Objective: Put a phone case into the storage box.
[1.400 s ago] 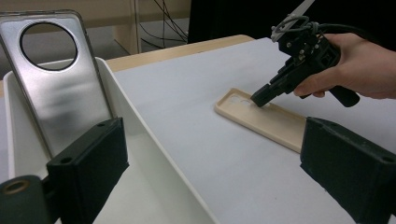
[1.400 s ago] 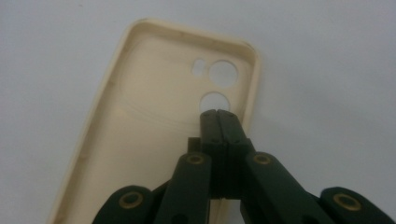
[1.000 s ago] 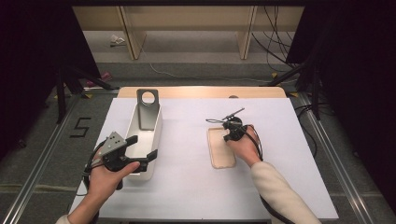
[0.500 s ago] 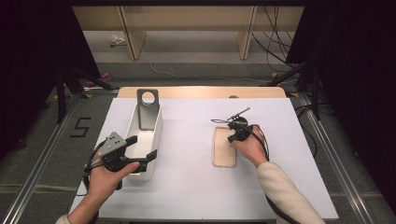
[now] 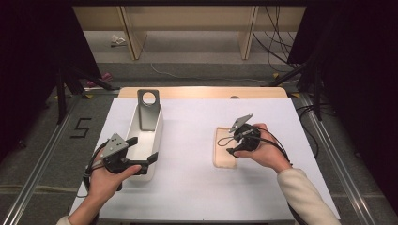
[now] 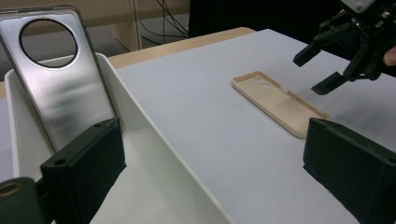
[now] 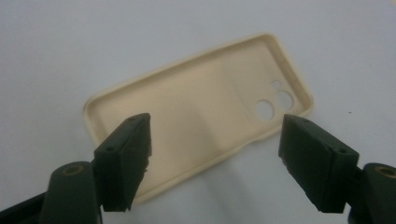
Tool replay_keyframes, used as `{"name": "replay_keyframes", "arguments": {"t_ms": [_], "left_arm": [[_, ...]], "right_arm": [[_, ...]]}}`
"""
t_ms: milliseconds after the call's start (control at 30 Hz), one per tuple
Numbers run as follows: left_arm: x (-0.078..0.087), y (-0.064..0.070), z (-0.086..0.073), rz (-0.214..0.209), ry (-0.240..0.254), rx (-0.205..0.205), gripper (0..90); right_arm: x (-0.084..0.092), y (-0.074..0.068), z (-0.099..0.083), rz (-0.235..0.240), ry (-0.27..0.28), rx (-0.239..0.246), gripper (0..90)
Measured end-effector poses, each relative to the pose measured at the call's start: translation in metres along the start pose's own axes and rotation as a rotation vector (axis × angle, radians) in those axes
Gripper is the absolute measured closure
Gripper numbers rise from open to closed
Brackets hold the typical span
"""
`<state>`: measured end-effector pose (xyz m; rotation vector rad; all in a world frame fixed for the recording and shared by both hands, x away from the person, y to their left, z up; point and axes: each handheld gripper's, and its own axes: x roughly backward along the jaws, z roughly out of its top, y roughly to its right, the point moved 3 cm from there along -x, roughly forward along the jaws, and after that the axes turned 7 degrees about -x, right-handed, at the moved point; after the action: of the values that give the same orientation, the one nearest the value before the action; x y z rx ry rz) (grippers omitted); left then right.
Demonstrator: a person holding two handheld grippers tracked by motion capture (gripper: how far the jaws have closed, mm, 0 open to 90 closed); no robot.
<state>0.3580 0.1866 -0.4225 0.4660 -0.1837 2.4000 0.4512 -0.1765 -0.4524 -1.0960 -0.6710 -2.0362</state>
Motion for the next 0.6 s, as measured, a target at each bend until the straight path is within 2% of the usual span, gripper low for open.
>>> {"name": "replay_keyframes", "arguments": {"t_ms": [100, 133, 167, 200, 300, 600], "left_arm": [[0.0, -0.001, -0.001, 0.005, -0.003, -0.005, 4.3], [0.0, -0.001, -0.001, 0.006, -0.005, -0.005, 4.1], [0.0, -0.001, -0.001, 0.006, -0.005, -0.005, 4.0], [0.0, -0.001, -0.002, 0.005, -0.006, -0.005, 3.9], [0.0, 0.0, -0.002, 0.002, -0.008, -0.005, 3.6], [0.0, 0.0, -0.002, 0.001, -0.008, -0.008, 3.6]], "right_arm": [[0.0, -0.004, -0.003, 0.011, -0.017, 0.028, 24.7], [0.0, -0.009, -0.006, 0.01, -0.042, 0.06, 23.3], [0.0, -0.009, -0.006, 0.01, -0.042, 0.06, 23.3], [-0.001, -0.012, -0.008, 0.014, -0.064, 0.086, 22.3], [-0.002, -0.016, -0.01, 0.024, -0.089, 0.113, 21.8], [-0.009, -0.03, -0.006, 0.013, -0.152, 0.215, 22.4]]}}
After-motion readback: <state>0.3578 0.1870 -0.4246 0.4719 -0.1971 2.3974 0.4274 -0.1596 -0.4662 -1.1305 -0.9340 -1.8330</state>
